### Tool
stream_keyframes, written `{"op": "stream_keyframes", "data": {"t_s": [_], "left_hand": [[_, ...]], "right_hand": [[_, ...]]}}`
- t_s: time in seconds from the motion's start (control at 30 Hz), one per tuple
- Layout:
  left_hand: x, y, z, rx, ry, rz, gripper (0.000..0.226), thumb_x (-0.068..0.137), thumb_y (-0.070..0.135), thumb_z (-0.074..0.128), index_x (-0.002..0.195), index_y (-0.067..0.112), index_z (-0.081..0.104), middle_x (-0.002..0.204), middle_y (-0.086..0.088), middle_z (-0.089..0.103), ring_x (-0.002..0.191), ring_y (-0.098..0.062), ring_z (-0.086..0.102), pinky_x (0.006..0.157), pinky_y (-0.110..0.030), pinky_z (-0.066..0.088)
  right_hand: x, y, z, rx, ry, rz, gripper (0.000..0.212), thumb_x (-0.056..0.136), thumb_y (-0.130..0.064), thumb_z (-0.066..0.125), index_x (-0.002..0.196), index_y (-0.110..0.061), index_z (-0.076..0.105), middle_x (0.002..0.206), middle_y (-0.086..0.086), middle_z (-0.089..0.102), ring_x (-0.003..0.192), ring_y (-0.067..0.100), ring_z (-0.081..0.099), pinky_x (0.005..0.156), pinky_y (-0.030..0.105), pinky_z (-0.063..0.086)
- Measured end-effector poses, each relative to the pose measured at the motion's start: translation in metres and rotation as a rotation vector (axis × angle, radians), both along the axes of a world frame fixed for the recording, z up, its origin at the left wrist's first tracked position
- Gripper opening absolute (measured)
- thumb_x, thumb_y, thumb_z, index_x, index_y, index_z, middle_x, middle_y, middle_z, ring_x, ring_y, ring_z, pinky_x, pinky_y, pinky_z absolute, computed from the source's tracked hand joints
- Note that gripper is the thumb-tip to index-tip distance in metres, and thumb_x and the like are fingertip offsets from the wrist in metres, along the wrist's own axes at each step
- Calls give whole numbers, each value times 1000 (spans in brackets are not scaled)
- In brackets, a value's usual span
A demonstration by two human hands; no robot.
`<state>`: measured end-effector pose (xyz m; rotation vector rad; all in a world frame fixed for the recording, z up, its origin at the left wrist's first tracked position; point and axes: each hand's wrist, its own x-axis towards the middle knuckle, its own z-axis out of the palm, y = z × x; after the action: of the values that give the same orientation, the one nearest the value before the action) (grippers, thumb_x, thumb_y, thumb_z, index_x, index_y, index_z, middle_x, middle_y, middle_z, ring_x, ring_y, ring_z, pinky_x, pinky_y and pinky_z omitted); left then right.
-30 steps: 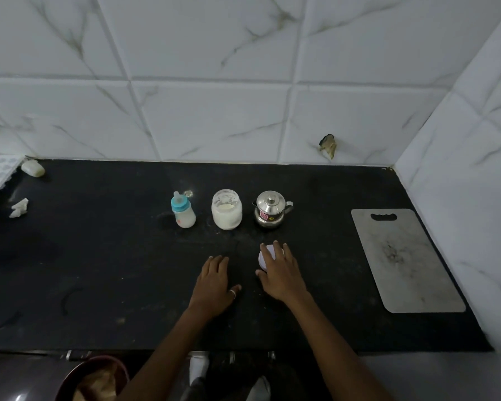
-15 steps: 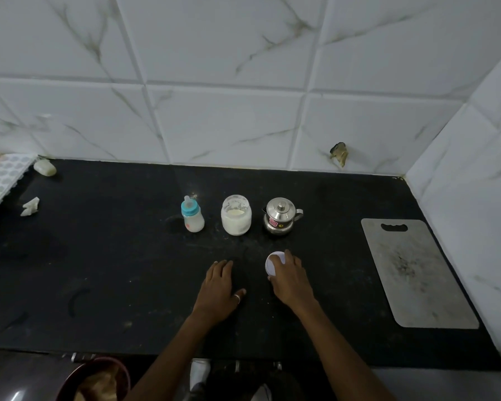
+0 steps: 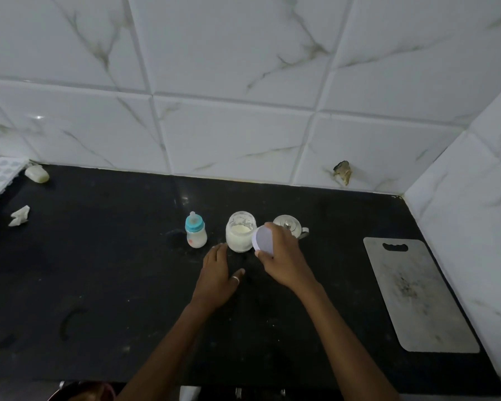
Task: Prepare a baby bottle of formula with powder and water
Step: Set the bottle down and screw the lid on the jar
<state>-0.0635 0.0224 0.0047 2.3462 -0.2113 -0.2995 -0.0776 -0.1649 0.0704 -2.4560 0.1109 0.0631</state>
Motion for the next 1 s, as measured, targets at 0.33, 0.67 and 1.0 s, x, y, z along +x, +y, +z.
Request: {"op": "stream_keyframes", "data": {"t_s": [0.33,0.67,1.0], "left_hand": [[63,-7,-1,-276,-20,20,101,78,32,86,156,14,26,162,-3,31,154,-21,23,125,-42,26],[98,-13,-9,-395,122,-38,93,73,20,90,151,26,40,150,13,47,138,-2,44,117,-31,39],[103,-13,-6,-332,182,-48,78,82,11,84,149,17,44,151,-1,50,139,-14,47,116,-40,41]], "right_hand": [[82,13,54,-234,108,161,80,91,-17,72,158,-29,30,159,4,29,144,27,32,113,38,35],[125,32,39,-422,308,383,82,86,-1,70,155,-28,36,157,4,31,139,27,37,107,37,44],[133,36,29,-387,332,428,77,82,-1,74,148,-31,46,148,3,37,130,25,44,102,41,48]]}}
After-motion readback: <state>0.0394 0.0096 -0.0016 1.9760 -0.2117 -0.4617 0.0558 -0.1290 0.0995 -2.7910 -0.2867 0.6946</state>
